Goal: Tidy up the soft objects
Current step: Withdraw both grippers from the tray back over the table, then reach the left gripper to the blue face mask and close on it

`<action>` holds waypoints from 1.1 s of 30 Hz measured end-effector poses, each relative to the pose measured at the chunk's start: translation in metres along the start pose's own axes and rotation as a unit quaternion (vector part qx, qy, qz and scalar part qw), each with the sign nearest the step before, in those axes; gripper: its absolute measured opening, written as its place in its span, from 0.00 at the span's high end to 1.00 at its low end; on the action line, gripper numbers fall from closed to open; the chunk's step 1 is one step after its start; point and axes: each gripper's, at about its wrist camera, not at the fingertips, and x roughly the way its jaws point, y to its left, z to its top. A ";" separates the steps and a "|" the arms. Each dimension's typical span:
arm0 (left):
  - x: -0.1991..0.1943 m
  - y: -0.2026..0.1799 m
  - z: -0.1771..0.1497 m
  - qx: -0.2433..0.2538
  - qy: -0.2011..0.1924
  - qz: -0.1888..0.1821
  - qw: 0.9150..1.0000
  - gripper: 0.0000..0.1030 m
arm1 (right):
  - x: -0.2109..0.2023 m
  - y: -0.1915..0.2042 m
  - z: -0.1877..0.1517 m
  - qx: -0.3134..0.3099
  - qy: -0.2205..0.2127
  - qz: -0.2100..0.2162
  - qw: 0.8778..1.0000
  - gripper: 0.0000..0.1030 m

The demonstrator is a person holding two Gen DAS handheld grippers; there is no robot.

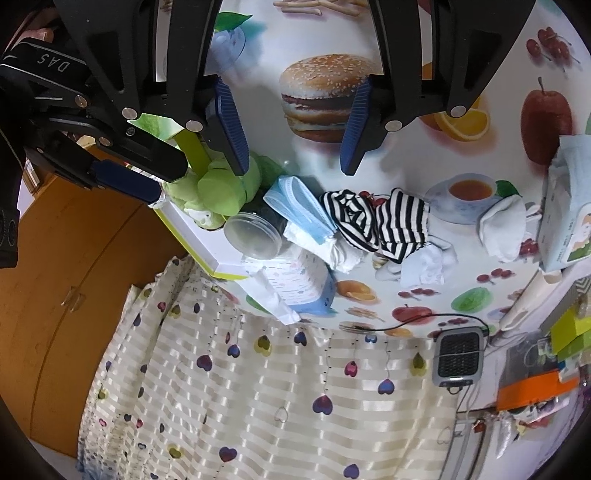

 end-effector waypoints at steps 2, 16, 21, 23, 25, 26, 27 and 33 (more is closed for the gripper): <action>0.000 0.001 0.000 -0.001 0.000 0.001 1.000 0.50 | 0.002 0.001 0.000 -0.002 0.000 0.001 1.000 0.51; 0.006 0.020 0.004 -0.015 0.004 0.015 1.000 0.50 | 0.017 0.010 0.007 -0.014 0.009 0.015 1.000 0.51; 0.011 0.030 0.007 -0.023 0.005 0.017 1.000 0.50 | 0.023 0.012 0.009 -0.018 0.013 0.015 1.000 0.51; 0.014 0.033 0.008 -0.025 0.008 0.014 1.000 0.50 | 0.026 0.012 0.010 -0.017 0.014 0.014 1.000 0.51; 0.017 0.035 0.009 -0.027 0.010 0.014 0.999 0.50 | 0.029 0.011 0.012 -0.016 0.018 0.014 1.000 0.51; 0.018 0.037 0.009 -0.029 0.011 0.014 0.999 0.50 | 0.031 0.011 0.012 -0.016 0.020 0.013 1.000 0.51; 0.019 0.038 0.010 -0.030 0.011 0.013 0.999 0.50 | 0.034 0.011 0.013 -0.017 0.023 0.013 1.000 0.51; 0.023 0.051 0.016 -0.037 0.009 0.020 0.999 0.50 | 0.045 0.012 0.017 -0.017 0.033 0.019 0.999 0.51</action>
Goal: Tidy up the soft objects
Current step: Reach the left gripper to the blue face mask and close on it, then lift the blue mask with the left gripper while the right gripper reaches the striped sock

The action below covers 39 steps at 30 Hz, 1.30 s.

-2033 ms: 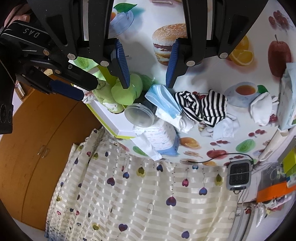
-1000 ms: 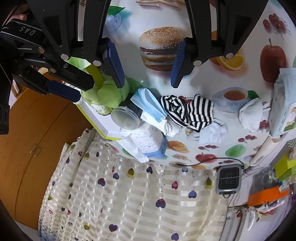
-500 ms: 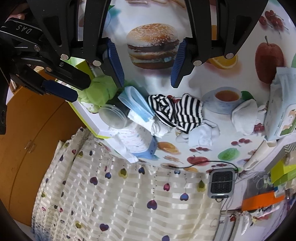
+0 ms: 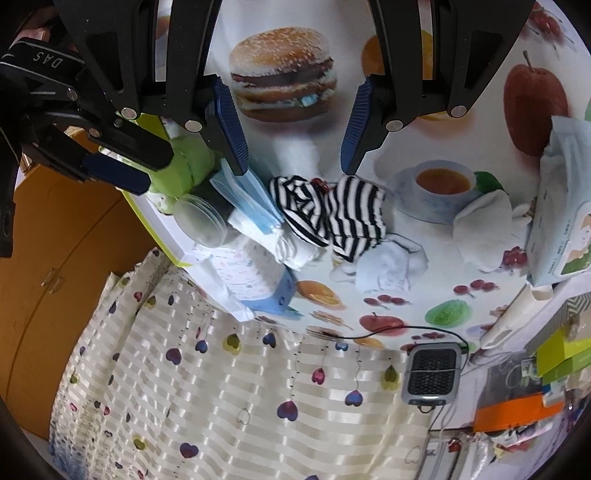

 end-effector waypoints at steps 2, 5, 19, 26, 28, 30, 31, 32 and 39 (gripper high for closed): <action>0.005 0.006 0.004 -0.002 -0.001 0.006 1.000 0.50 | 0.003 -0.001 0.001 0.001 0.001 0.003 1.000 0.51; 0.016 0.014 0.009 -0.013 0.008 0.012 1.000 0.50 | 0.004 -0.003 0.001 0.004 0.003 0.005 1.000 0.51; 0.068 -0.021 0.012 -0.013 0.069 -0.068 0.995 0.50 | -0.004 -0.027 0.004 0.024 -0.008 -0.010 1.000 0.51; 0.090 -0.035 0.012 -0.014 0.085 -0.068 0.994 0.50 | -0.008 -0.043 0.002 0.039 -0.016 -0.013 0.999 0.51; 0.093 -0.037 0.011 -0.018 0.087 -0.068 0.994 0.53 | -0.007 -0.046 0.001 0.044 -0.015 -0.012 0.999 0.51; 0.095 -0.037 0.010 -0.019 0.090 -0.073 0.993 0.73 | -0.007 -0.048 0.000 0.047 -0.015 -0.011 0.999 0.51; 0.096 -0.037 0.010 -0.017 0.093 -0.072 0.993 0.77 | -0.006 -0.049 0.000 0.049 -0.015 -0.011 0.999 0.51; 0.095 -0.038 0.008 -0.015 0.093 -0.070 0.993 0.78 | -0.006 -0.049 -0.001 0.049 -0.015 -0.010 0.999 0.51; 0.070 -0.024 0.000 -0.016 0.076 -0.071 0.994 0.88 | -0.003 -0.046 0.000 0.047 -0.015 -0.006 0.999 0.51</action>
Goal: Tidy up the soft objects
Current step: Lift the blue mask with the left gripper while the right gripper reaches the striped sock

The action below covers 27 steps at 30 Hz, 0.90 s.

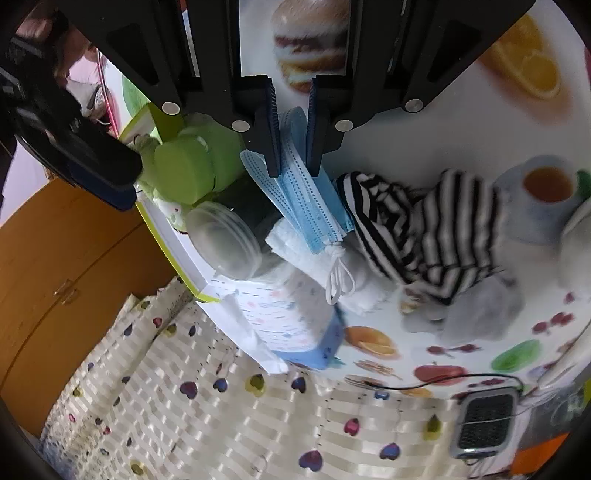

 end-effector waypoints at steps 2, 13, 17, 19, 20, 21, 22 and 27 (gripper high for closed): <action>-0.010 0.007 -0.005 -0.003 -0.005 0.004 1.000 0.89 | 0.004 0.003 0.001 -0.001 0.003 0.003 1.000 0.51; -0.051 0.044 -0.028 -0.020 -0.020 0.023 0.999 0.89 | 0.028 0.037 0.007 -0.027 0.022 0.020 0.999 0.51; -0.066 0.054 -0.032 -0.024 -0.031 0.029 0.999 0.89 | 0.041 0.048 0.008 -0.036 0.034 0.027 0.998 0.51; -0.071 0.056 -0.033 -0.025 -0.037 0.032 0.999 0.89 | 0.049 0.053 0.010 -0.039 0.042 0.031 0.998 0.51; -0.074 0.058 -0.034 -0.026 -0.039 0.033 0.998 0.89 | 0.052 0.055 0.010 -0.041 0.044 0.031 0.998 0.51; -0.078 0.061 -0.035 -0.027 -0.042 0.034 0.998 0.89 | 0.057 0.058 0.011 -0.044 0.048 0.031 0.997 0.51; -0.080 0.063 -0.035 -0.029 -0.044 0.035 0.998 0.89 | 0.060 0.060 0.011 -0.046 0.051 0.030 0.997 0.51; -0.091 0.078 -0.037 -0.042 -0.055 0.044 0.997 0.89 | 0.081 0.069 0.014 -0.056 0.070 0.028 0.996 0.51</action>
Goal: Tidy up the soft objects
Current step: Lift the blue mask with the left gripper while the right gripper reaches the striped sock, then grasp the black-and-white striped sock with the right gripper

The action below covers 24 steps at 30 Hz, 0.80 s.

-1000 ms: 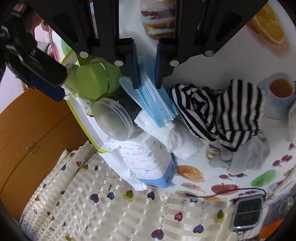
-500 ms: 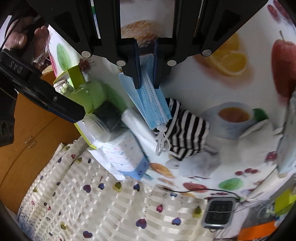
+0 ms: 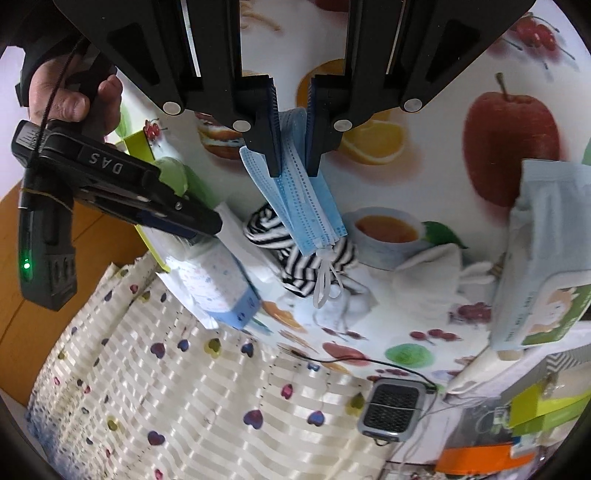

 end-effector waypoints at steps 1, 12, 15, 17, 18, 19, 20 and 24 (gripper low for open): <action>-0.001 0.002 0.000 -0.002 -0.001 0.003 1.000 0.89 | 0.004 0.002 0.000 -0.001 0.004 0.003 1.000 0.51; 0.003 0.020 0.001 -0.019 0.008 0.015 1.000 0.82 | 0.032 0.031 0.012 -0.072 0.021 0.021 0.997 0.51; 0.008 0.023 0.002 -0.027 0.013 0.015 0.999 0.69 | 0.047 0.033 0.013 -0.084 0.037 0.021 0.996 0.51; 0.012 0.025 0.002 -0.034 0.018 0.013 0.999 0.67 | 0.055 0.032 0.011 -0.084 0.048 0.020 0.995 0.51; 0.014 0.026 0.003 -0.035 0.020 0.015 0.999 0.67 | 0.057 0.031 0.010 -0.082 0.051 0.019 0.995 0.51; 0.016 0.026 0.003 -0.036 0.022 0.016 0.999 0.67 | 0.060 0.029 0.009 -0.078 0.053 0.020 0.995 0.51; 0.018 0.026 0.003 -0.036 0.023 0.017 0.999 0.67 | 0.062 0.027 0.008 -0.073 0.056 0.021 0.996 0.51; 0.023 0.025 0.004 -0.038 0.026 0.016 0.999 0.67 | 0.063 0.028 0.008 -0.071 0.057 0.020 0.996 0.52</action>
